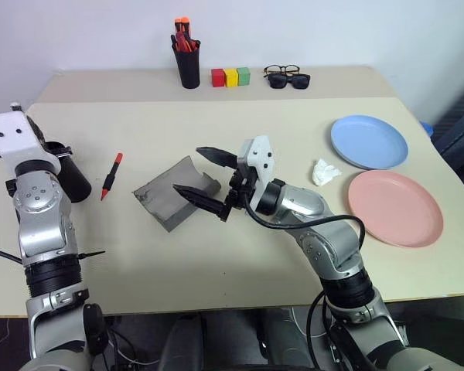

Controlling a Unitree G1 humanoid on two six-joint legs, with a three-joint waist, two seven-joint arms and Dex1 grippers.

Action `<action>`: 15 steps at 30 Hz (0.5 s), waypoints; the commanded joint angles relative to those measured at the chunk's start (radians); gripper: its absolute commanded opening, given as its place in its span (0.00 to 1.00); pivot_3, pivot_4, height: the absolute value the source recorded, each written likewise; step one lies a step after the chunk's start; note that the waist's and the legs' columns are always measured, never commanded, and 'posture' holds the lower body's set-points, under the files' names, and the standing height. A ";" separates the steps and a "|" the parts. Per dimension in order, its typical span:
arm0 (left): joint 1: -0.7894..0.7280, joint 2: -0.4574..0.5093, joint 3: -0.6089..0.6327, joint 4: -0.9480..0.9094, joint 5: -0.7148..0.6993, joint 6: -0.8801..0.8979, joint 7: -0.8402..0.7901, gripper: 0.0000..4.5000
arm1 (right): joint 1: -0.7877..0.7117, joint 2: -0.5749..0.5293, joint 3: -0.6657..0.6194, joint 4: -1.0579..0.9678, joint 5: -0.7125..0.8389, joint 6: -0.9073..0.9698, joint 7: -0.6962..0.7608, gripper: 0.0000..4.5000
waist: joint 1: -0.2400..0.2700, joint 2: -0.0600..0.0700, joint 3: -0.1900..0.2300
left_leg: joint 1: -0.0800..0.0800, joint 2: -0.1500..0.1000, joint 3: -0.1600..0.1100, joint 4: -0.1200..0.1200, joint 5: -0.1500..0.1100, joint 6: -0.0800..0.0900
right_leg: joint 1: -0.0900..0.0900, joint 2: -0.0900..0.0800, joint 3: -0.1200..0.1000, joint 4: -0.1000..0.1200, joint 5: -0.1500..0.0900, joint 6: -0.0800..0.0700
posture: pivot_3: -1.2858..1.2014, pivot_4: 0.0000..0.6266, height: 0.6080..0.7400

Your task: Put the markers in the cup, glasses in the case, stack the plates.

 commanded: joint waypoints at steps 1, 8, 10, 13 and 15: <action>-0.004 0.010 0.014 -0.015 -0.005 -0.033 0.010 0.41 | -0.010 -0.002 -0.012 -0.018 0.002 -0.021 0.005 1.00 | 0.000 0.000 0.000 | 0.000 0.000 0.000 0.000 0.000 0.000 | 0.000 0.000 0.000 0.000 0.000 0.000 | 0.52 0.24 1.00; -0.012 -0.019 -0.024 -0.184 -0.126 0.008 -0.095 0.41 | -0.002 -0.004 -0.018 -0.018 0.003 -0.018 -0.004 1.00 | 0.001 0.000 0.000 | 0.000 0.000 0.000 0.000 0.000 0.000 | 0.000 0.000 0.000 0.000 0.000 0.000 | 0.52 0.24 1.00; -0.008 -0.019 -0.107 -0.280 -0.174 0.104 -0.186 0.41 | 0.000 -0.012 -0.024 -0.013 0.002 -0.020 -0.003 1.00 | 0.005 0.000 0.000 | -0.001 0.000 0.000 0.000 0.000 0.000 | 0.000 0.000 0.000 -0.001 0.000 0.000 | 0.52 0.24 1.00; -0.003 0.013 -0.214 -0.315 -0.131 0.345 -0.206 0.53 | 0.002 -0.021 -0.028 -0.005 0.001 -0.023 0.001 1.00 | 0.002 0.000 0.000 | -0.001 0.000 0.000 0.000 0.000 0.000 | 0.001 -0.001 0.000 -0.001 0.000 0.000 | 0.52 0.24 1.00; -0.017 0.031 -0.261 -0.295 -0.089 0.508 -0.178 0.71 | 0.002 -0.025 -0.027 -0.001 0.001 -0.026 0.002 1.00 | -0.006 0.000 0.000 | 0.000 0.000 0.000 0.000 0.000 0.000 | 0.001 0.000 0.000 0.000 0.000 0.000 | 0.52 0.24 1.00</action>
